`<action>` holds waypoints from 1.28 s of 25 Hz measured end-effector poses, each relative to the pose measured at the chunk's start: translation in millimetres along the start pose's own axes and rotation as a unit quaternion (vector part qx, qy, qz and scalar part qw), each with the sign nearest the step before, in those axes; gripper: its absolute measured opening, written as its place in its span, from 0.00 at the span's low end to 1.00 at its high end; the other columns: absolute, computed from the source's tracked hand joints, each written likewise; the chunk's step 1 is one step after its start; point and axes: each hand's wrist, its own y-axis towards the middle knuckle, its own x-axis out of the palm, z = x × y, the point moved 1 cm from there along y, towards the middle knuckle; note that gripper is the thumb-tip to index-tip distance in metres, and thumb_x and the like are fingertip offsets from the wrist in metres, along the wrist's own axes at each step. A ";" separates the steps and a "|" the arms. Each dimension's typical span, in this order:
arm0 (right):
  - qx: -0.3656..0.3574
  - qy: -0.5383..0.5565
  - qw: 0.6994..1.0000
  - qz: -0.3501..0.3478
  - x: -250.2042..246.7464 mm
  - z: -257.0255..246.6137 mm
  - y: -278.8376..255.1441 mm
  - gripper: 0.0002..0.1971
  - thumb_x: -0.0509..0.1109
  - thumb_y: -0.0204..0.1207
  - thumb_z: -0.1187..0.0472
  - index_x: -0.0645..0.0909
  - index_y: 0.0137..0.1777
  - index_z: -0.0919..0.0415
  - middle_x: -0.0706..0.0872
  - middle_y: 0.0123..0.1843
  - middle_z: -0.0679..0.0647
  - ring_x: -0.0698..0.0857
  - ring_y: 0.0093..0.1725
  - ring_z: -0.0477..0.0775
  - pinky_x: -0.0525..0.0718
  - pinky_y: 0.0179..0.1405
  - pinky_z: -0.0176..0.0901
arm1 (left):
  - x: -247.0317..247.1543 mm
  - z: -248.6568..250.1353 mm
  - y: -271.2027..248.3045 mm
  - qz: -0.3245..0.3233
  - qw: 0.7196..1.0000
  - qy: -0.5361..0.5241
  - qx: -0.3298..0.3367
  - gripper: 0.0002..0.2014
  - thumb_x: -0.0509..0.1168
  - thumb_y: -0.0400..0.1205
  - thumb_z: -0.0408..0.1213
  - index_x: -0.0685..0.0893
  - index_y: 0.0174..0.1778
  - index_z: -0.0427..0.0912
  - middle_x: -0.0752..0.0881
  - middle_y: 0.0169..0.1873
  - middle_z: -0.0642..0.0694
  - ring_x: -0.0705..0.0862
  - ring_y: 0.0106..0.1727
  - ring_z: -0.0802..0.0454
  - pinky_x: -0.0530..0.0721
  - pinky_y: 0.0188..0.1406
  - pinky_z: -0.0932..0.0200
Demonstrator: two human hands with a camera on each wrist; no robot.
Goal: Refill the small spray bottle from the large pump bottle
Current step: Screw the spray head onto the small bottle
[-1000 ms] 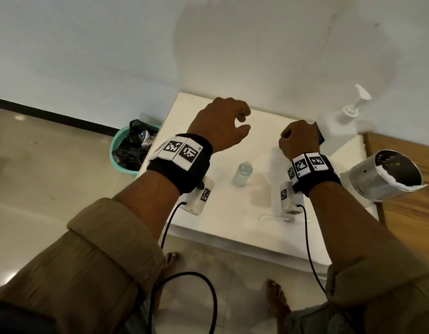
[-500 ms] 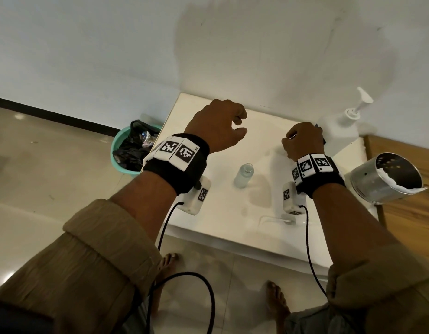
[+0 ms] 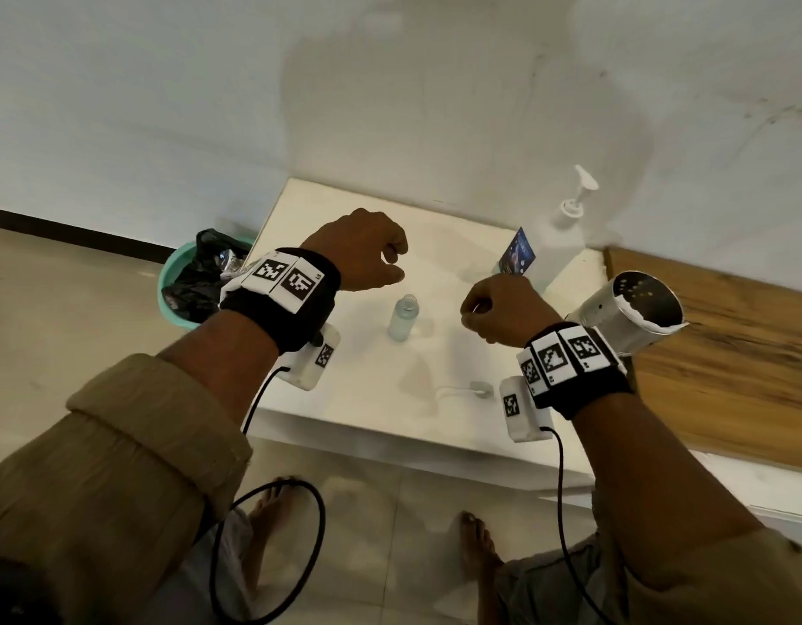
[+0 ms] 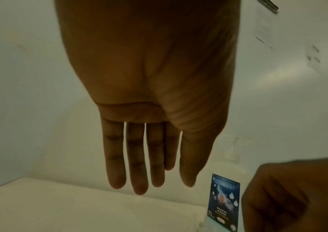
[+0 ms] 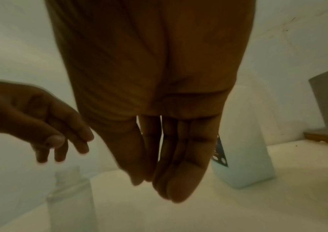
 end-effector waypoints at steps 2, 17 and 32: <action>0.002 -0.052 0.997 -0.056 13.9 8.6 -0.9 0.08 0.76 0.72 0.62 0.88 0.50 0.61 0.89 0.44 0.54 0.86 0.40 0.50 0.83 0.43 0.39 | 1.2 2.4 -0.9 0.000 1.000 -0.002 0.006 0.15 0.72 0.75 0.44 0.84 0.59 0.54 0.87 0.52 0.59 0.79 0.46 0.58 0.75 0.48 0.59; 0.031 -0.225 0.947 -0.227 23.4 21.3 -6.8 0.31 0.88 0.59 0.55 0.79 0.61 0.51 0.82 0.54 0.46 0.85 0.55 0.54 0.86 0.58 0.52 | 3.6 6.4 -1.9 -0.045 0.999 -0.015 0.016 0.27 0.81 0.67 0.46 0.84 0.62 0.53 0.85 0.53 0.59 0.81 0.49 0.56 0.81 0.48 0.56; 0.031 -0.259 0.942 -0.212 38.3 30.3 -12.5 0.24 0.78 0.63 0.71 0.71 0.53 0.56 0.84 0.57 0.57 0.85 0.51 0.59 0.81 0.43 0.46 | 8.0 2.3 1.4 -0.063 0.998 -0.006 0.011 0.28 0.82 0.66 0.45 0.84 0.62 0.51 0.86 0.54 0.57 0.81 0.47 0.56 0.81 0.49 0.56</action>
